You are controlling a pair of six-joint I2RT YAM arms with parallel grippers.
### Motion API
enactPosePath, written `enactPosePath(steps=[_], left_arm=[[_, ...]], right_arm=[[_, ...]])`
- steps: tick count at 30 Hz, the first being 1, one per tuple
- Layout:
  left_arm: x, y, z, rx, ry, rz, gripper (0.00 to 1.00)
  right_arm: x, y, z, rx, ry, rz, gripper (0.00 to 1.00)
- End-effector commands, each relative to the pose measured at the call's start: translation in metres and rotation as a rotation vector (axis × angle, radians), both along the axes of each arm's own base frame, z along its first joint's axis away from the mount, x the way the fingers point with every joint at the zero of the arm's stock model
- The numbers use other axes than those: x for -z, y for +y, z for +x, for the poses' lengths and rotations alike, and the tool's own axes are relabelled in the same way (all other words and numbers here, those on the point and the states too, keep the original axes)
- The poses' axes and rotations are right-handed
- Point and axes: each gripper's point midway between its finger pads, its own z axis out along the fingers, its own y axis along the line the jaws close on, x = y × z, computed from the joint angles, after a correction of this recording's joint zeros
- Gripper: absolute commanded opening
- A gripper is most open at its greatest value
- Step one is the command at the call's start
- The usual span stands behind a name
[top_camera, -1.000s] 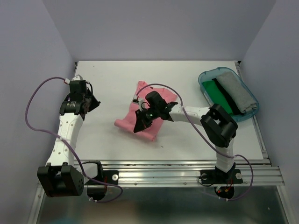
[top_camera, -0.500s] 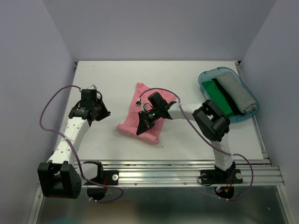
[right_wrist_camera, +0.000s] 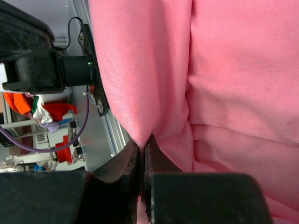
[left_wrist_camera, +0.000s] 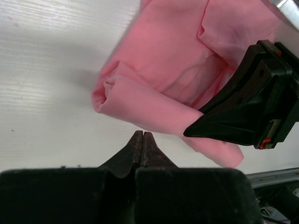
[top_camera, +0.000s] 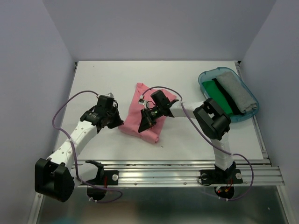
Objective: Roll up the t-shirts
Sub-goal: Roll the T-shirt to the center of the board.
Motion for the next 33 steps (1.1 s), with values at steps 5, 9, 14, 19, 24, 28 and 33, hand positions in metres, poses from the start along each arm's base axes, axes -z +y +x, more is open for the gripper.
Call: enactPosePath(steps=[5,9,14,19,24,28,33], left_arm=[[0.019,-0.018,-0.011,0.065,0.050,0.006,0.00],[0.023,-0.017,-0.012,0.084,0.062,0.040,0.00],[0.030,-0.024,-0.008,0.104,0.068,0.042,0.00],[0.036,-0.032,0.003,0.108,0.054,0.026,0.00],[0.045,-0.036,0.007,0.106,0.060,0.008,0.00],[0.043,-0.035,0.012,0.096,0.039,0.021,0.00],[0.048,-0.038,0.021,0.101,0.040,0.028,0.00]], right_arm=[[-0.010,0.007,0.009,-0.019,-0.018,0.054,0.01],[-0.009,0.007,0.009,-0.017,-0.018,0.051,0.01],[-0.007,0.006,0.009,-0.017,-0.021,0.049,0.01],[-0.006,0.006,0.009,-0.015,-0.023,0.046,0.01],[-0.009,0.005,0.009,-0.010,-0.032,0.045,0.01],[-0.010,0.003,0.013,0.002,-0.037,0.044,0.01],[-0.015,0.004,0.017,0.015,-0.056,0.044,0.19]])
